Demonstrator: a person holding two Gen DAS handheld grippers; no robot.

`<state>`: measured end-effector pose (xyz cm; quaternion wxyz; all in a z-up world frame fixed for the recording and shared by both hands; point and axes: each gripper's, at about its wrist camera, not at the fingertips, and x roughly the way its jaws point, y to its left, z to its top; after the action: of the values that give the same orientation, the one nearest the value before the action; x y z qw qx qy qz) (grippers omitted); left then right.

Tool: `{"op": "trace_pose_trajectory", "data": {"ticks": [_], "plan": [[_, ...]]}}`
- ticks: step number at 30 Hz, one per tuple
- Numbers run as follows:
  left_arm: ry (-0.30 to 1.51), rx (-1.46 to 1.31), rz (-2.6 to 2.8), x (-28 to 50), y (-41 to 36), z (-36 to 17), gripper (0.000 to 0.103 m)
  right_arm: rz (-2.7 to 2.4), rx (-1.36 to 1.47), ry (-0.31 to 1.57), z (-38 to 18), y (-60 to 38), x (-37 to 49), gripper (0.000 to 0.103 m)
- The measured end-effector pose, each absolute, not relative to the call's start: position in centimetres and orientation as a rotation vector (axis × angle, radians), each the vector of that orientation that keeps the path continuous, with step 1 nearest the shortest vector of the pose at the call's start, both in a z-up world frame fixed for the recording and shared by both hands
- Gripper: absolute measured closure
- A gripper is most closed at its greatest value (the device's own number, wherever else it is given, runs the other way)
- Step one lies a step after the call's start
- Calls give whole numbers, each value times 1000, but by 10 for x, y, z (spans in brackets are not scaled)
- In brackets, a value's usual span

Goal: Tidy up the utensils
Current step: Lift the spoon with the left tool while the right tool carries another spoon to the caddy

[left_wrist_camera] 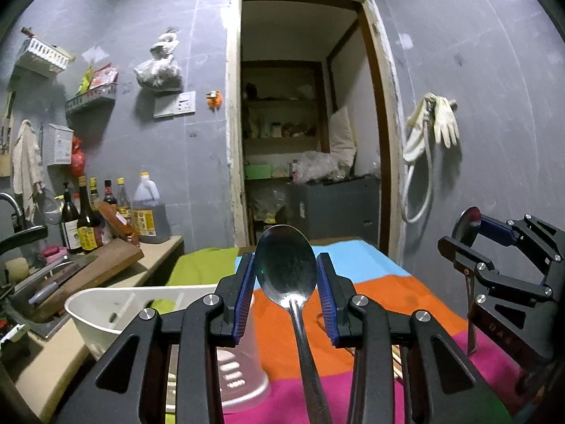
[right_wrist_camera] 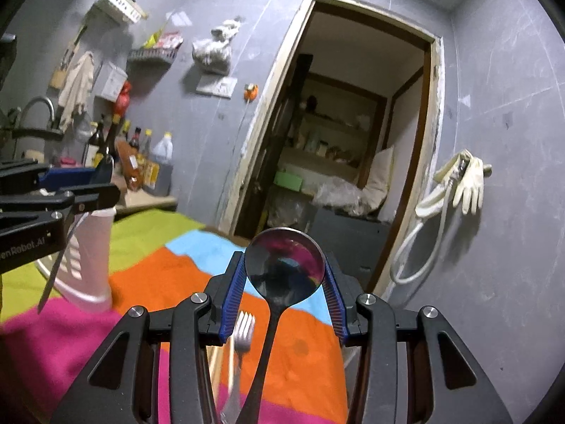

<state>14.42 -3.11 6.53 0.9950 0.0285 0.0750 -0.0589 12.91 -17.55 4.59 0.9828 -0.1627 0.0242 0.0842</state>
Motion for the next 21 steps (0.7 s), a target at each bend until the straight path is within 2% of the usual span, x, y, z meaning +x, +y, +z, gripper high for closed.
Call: {"op": "trace_pose_trajectory", "data": {"ticks": [13,21], "plan": [[56,19,-5,135,45,126,73,347,-231,-83,105,-110,135,63],[42,-33,97,153,113,142,73,442,-131,-118,130,-66,152,63]]}}
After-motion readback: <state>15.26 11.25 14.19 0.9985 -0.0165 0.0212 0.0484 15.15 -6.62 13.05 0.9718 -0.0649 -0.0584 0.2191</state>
